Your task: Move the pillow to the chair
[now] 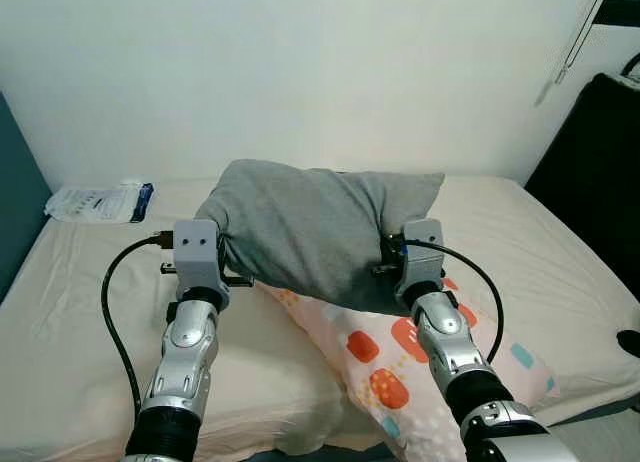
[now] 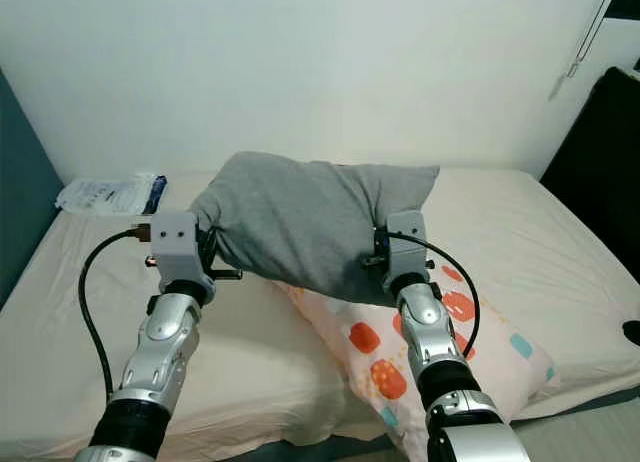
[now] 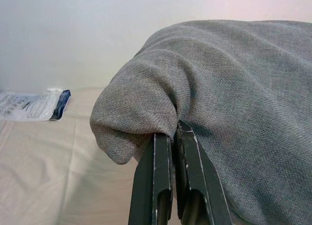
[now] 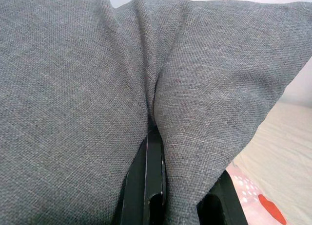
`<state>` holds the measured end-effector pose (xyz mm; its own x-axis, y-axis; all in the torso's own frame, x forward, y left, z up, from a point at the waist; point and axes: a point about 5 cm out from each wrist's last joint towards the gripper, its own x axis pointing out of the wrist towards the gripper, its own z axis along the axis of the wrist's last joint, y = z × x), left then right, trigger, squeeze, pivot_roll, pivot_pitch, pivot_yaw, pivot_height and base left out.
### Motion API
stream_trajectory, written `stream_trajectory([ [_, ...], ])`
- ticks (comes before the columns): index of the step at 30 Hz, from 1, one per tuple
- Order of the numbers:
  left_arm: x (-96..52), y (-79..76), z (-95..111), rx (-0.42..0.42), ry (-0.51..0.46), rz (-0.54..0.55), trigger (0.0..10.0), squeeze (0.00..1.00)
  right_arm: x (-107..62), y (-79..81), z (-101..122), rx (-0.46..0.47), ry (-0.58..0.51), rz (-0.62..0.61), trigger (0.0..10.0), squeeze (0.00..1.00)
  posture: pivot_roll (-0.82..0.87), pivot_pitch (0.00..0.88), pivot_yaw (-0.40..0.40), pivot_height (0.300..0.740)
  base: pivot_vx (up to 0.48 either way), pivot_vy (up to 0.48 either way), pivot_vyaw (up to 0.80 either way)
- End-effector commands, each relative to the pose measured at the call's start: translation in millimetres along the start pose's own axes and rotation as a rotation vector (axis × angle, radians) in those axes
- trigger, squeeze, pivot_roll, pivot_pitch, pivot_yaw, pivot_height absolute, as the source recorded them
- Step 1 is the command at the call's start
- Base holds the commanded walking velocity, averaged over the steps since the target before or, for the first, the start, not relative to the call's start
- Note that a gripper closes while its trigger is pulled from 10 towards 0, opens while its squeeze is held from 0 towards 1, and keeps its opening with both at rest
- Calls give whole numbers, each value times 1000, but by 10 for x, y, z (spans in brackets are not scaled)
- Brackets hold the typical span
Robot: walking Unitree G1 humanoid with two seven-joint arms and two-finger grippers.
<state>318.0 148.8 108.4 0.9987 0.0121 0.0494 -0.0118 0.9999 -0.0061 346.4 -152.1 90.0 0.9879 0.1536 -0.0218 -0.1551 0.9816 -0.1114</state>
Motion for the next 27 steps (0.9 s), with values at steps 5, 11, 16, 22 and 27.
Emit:
stream_trajectory([
  [5, 34, -94, 82, 9, -36, -41, 10000, 0, 22, 15, 46, -25, -24, 22, 10000, 0, -2, 0, -99, 740, 0, 0, 0],
  [11, 38, -138, 74, 4, -33, -39, 10000, 0, 24, -9, 39, -28, -15, 21, 10000, 0, -8, 0, -110, 740, 0, 0, 0],
  [16, 31, -220, 45, 4, -26, -53, 10000, 0, 30, -10, 18, 9, -10, 2, 10000, 0, -24, 0, -111, 740, 0, 0, 0],
  [22, 19, -220, 33, 23, -26, -57, 10000, 0, 9, 35, -35, 9, 9, 6, 10000, 0, -23, 0, -108, 740, 0, 0, 0],
  [27, -4, -171, -1, 41, -16, -61, 10000, 0, -15, 24, -74, 32, 23, -12, 10000, 0, -34, 0, -88, 740, 0, 0, 0],
])
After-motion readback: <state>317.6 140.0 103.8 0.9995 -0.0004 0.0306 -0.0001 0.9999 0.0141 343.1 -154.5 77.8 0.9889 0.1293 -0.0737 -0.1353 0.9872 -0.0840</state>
